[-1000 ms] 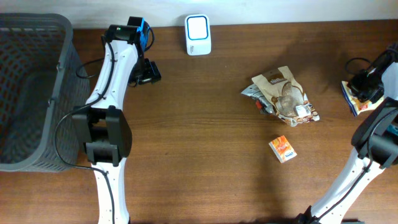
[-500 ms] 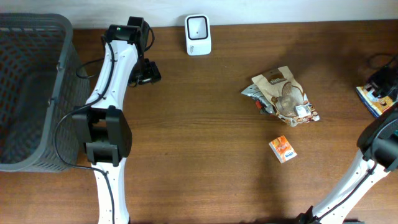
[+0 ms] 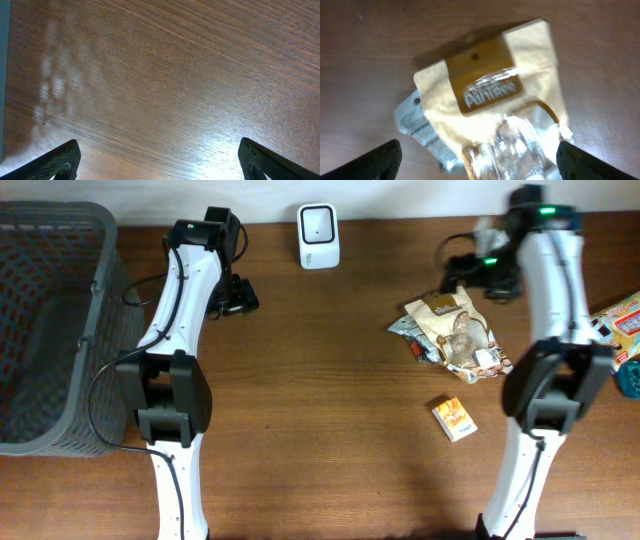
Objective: Scan the item barcode
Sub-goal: 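Move the right gripper to the brown PanTree bag and grasp it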
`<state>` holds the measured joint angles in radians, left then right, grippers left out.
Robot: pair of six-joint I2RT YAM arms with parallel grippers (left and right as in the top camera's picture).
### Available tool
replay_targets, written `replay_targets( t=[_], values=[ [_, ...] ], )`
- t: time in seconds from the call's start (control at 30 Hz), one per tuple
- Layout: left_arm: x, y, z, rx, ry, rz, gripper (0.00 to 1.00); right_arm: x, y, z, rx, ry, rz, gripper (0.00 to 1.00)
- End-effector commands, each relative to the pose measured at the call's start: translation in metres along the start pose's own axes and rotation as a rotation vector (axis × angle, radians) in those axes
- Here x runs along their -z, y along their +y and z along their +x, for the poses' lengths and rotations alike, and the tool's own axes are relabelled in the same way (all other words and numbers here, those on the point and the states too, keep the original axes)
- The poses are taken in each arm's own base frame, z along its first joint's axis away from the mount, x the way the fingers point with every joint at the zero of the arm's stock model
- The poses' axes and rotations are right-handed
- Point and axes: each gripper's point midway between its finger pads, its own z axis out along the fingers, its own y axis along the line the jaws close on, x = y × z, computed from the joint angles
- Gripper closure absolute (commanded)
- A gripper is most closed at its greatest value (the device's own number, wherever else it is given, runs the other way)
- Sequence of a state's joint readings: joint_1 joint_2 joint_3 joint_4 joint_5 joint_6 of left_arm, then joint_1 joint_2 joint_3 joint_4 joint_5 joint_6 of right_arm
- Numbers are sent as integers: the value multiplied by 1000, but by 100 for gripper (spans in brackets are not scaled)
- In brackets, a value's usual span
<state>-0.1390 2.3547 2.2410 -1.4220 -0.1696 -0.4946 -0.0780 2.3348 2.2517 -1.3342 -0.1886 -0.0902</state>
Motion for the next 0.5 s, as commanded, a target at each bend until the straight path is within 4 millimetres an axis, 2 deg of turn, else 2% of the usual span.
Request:
replay_targets(
  t=[0.0, 0.07, 0.13, 0.2, 0.47],
  values=[
    [1, -1, -3, 9, -13, -5, 1, -17, 14, 3, 112, 33, 200, 1],
    [1, -1, -3, 9, -13, -5, 1, -24, 32, 4, 146, 33, 270, 1],
    [1, -1, -3, 9, -13, -5, 1, -28, 34, 5, 127, 31, 355, 1],
    [1, -1, -3, 9, -13, -5, 1, -39, 37, 9, 145, 51, 402, 1],
    [1, -1, -3, 9, -13, -5, 1, -75, 27, 18, 124, 113, 445, 0]
  ],
)
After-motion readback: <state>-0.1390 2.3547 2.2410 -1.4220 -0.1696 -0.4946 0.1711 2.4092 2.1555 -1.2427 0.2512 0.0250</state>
